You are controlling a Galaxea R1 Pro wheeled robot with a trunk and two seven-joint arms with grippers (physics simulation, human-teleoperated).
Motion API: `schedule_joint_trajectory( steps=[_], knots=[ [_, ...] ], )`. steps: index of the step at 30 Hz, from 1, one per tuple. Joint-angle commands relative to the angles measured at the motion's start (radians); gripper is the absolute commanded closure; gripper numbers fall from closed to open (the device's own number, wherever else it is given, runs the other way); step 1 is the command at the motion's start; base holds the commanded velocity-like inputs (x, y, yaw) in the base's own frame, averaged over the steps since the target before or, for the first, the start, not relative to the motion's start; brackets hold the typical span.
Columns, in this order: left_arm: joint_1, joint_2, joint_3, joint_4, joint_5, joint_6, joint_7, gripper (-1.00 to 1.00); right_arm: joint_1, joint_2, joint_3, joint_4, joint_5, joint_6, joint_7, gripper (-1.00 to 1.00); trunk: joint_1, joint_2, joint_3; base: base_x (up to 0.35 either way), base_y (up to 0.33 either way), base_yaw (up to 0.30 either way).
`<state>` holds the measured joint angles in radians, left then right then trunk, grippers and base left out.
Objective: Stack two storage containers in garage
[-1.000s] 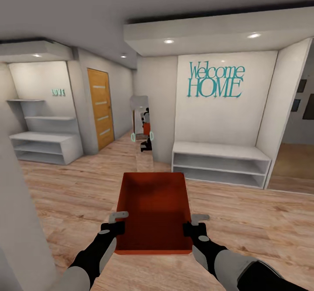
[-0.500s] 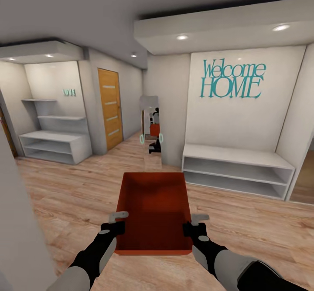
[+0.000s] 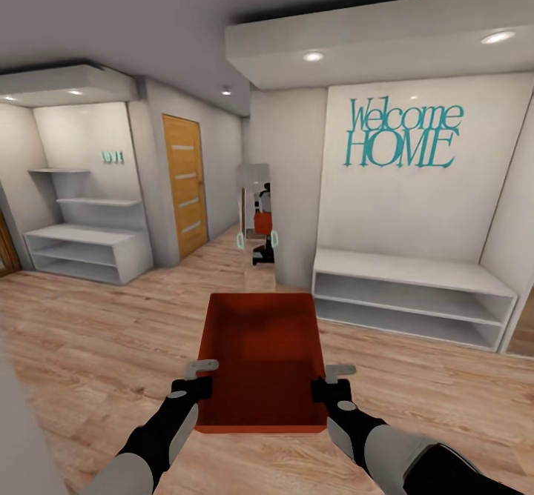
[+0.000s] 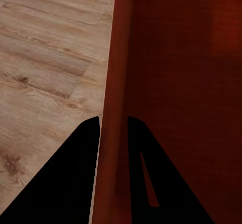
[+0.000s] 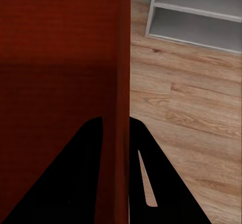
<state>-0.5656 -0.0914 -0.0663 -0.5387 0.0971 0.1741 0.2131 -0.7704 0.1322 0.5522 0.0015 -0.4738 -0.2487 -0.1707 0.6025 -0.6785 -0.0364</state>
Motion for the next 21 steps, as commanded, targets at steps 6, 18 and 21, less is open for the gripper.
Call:
schedule_joint_trajectory(
  steps=[6, 18, 21],
  knots=[
    [0.000, 0.045, 0.028, -0.001, 0.004, 0.008, 0.017, 1.00, -0.001, -0.003, -0.026, -0.001, -0.009, -0.021, -0.004, 1.00, 0.001, -0.001, -0.002, 0.322, 0.000, 0.000],
    [0.000, 0.045, 0.028, -0.001, 0.004, 0.008, 0.017, 1.00, -0.001, -0.003, -0.026, -0.001, -0.009, -0.021, -0.004, 1.00, 0.001, -0.001, -0.002, 0.322, 0.000, 0.034],
    [0.000, 0.045, 0.028, 0.000, 0.004, 0.008, 0.016, 1.00, -0.001, -0.003, -0.026, -0.001, -0.009, -0.021, -0.004, 1.00, 0.001, -0.001, -0.002, 0.322, 0.000, 0.233]
  ],
)
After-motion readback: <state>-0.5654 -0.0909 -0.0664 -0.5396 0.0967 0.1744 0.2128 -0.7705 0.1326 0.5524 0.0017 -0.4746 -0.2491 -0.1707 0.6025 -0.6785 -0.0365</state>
